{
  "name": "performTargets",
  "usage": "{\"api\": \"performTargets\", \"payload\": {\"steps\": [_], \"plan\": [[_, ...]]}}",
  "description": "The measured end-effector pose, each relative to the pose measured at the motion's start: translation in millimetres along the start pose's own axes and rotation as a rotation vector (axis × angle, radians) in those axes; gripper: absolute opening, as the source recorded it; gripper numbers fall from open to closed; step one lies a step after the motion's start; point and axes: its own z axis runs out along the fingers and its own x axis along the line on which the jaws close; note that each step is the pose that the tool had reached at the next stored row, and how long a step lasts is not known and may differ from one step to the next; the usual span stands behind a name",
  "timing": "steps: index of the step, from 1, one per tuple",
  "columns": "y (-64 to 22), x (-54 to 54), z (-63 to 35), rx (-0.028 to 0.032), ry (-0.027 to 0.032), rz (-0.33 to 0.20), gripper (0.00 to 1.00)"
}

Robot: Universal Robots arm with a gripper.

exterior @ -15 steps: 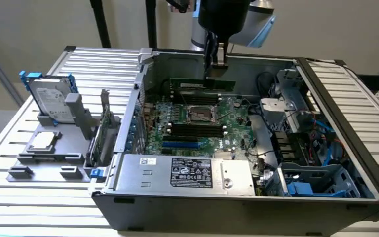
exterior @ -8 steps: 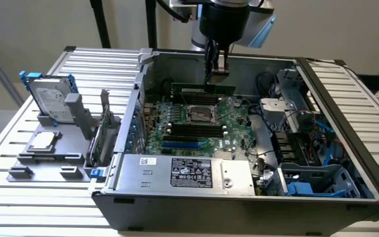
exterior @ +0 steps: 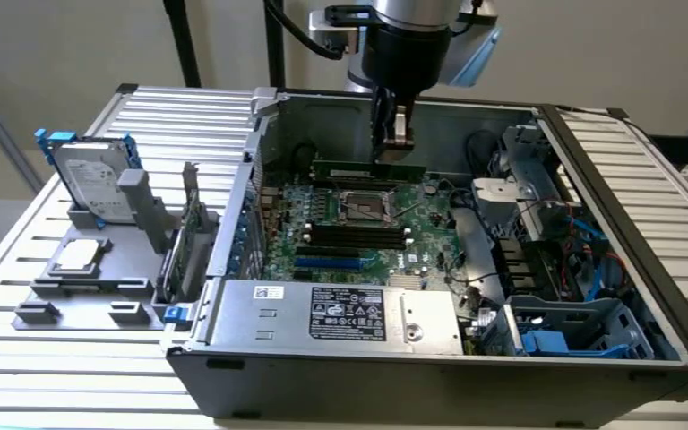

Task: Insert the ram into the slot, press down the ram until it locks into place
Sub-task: 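Insert the ram into the slot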

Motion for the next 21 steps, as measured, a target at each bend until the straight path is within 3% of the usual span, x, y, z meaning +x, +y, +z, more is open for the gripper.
{"api": "performTargets", "payload": {"steps": [21], "plan": [[-1.4,1.5,38.1,0.0004,-0.0011,0.028,0.13]]}}
